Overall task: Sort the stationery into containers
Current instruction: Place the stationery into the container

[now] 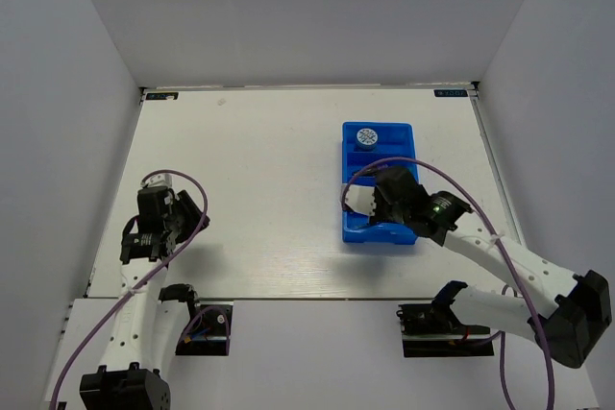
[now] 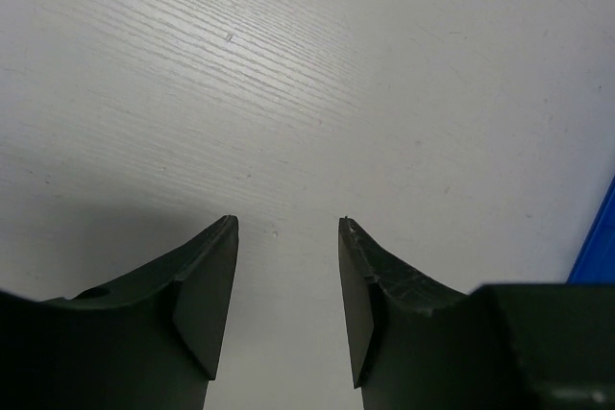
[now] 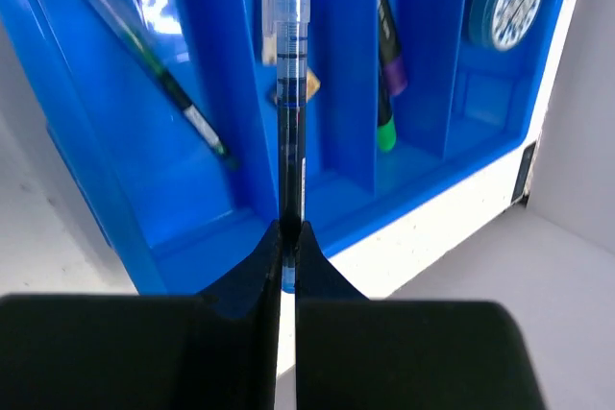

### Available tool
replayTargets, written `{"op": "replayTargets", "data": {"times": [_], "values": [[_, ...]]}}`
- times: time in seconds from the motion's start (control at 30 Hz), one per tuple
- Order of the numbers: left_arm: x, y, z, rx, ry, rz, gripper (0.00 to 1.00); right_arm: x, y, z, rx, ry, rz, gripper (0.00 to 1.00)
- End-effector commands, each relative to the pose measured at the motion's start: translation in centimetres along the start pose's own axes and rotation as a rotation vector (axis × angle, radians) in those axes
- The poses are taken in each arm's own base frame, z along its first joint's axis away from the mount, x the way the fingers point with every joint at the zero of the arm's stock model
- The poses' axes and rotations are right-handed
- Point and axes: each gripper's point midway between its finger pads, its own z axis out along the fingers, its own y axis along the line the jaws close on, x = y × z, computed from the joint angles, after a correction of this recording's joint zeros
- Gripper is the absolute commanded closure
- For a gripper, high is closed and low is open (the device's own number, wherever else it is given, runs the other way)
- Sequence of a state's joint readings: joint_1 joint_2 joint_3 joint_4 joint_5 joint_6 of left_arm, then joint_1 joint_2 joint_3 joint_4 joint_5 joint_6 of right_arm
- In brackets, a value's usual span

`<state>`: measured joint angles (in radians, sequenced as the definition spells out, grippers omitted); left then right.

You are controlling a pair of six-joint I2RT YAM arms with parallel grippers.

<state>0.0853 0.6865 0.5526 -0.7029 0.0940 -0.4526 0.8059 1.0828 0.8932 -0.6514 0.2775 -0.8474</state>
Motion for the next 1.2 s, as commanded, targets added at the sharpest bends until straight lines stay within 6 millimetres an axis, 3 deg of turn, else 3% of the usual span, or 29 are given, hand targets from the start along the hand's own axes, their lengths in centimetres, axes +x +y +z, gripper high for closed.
{"op": "replayTargets", "data": {"times": [0.0, 0.27, 0.33, 0.5, 0.53, 0.57, 0.6, 0.7, 0.83, 0.97, 1.0, 1.03, 1.07, 1.17], "values": [[-0.5, -0.6, -0.1, 0.025, -0.005, 0.006, 0.43, 1.8, 0.3, -0.3, 0.017, 0.015, -0.030, 1.00], [-0.5, -0.6, 0.0, 0.028, -0.003, 0.009, 0.42, 4.5, 3.4, -0.1, -0.110, 0.022, -0.064, 1.00], [-0.3, -0.6, 0.1, 0.030, 0.005, 0.008, 0.42, 4.9, 5.1, 0.3, -0.177, 0.011, -0.098, 1.00], [-0.4, -0.7, 0.0, 0.034, 0.003, 0.006, 0.42, 5.1, 5.5, 1.5, -0.207, 0.000, -0.146, 1.00], [-0.4, -0.7, 0.1, 0.034, 0.005, 0.008, 0.42, 4.7, 5.9, 1.7, -0.233, -0.019, -0.147, 0.96], [-0.4, -0.7, 0.1, 0.030, 0.005, 0.009, 0.42, 4.6, 5.7, 1.9, -0.233, -0.018, -0.150, 0.79], [-0.5, -0.7, 0.0, 0.033, 0.001, 0.008, 0.42, 4.5, 5.3, 1.9, -0.225, -0.020, -0.145, 0.74], [-0.4, -0.6, 0.0, 0.029, 0.006, 0.006, 0.42, 4.0, 4.3, 1.9, -0.205, -0.031, -0.115, 0.44], [-0.3, -0.8, 0.1, 0.039, 0.010, 0.008, 0.42, 3.5, 2.4, 1.2, -0.146, -0.039, -0.058, 0.40], [-0.3, -1.0, 0.2, 0.053, 0.014, 0.013, 0.42, 2.7, -1.8, -0.5, 0.036, -0.055, 0.145, 0.53], [-0.2, -1.1, 0.2, 0.058, 0.018, 0.011, 0.42, 2.4, -2.4, -0.8, 0.067, -0.067, 0.175, 0.72], [-0.2, -1.1, 0.2, 0.058, 0.018, 0.013, 0.42, 2.2, -3.4, -1.2, 0.108, -0.079, 0.206, 0.83], [-0.3, -1.2, 0.2, 0.062, 0.017, 0.015, 0.42, 2.1, -4.2, -1.5, 0.156, -0.094, 0.338, 0.98], [-0.2, -1.3, 0.2, 0.069, 0.023, 0.014, 0.42, 2.3, -6.7, -2.6, 0.303, -0.103, 0.625, 1.00]]}}
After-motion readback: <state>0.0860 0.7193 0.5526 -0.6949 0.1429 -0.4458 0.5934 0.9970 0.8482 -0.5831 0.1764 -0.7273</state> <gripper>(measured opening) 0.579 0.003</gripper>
